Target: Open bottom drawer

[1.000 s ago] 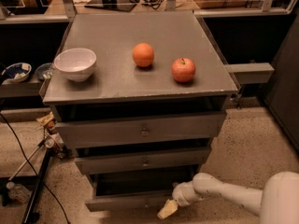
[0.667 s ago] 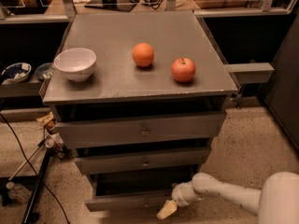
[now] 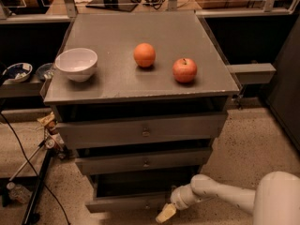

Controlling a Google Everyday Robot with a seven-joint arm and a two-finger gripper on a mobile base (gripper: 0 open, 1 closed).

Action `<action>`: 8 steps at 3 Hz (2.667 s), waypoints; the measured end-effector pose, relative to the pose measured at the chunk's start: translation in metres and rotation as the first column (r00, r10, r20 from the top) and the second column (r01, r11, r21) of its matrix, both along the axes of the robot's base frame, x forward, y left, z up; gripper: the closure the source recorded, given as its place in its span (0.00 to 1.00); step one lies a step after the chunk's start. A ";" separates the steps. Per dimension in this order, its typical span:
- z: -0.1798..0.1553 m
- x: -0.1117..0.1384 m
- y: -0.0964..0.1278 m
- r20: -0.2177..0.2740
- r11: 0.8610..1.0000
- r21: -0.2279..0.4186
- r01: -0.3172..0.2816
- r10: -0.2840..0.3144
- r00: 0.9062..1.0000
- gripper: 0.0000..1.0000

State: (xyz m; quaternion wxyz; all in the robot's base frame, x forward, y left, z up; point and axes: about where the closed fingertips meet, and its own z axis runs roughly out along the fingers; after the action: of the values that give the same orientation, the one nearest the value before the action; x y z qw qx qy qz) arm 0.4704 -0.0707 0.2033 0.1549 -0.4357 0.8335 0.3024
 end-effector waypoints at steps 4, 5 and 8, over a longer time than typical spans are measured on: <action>0.005 0.006 0.002 -0.012 1.000 0.004 0.003 -0.003 1.000 0.00; 0.005 0.007 0.002 -0.012 1.000 0.004 0.003 -0.003 1.000 0.00; 0.006 0.001 0.000 -0.039 1.000 0.007 0.001 0.000 0.999 0.00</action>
Offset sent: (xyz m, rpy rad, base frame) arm -0.1336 -0.0227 -0.0191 0.0470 0.3288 -0.0456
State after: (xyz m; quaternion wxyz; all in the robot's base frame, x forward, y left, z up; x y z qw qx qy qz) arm 0.4716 -0.0706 0.2096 0.1404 -0.4291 0.8354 0.3136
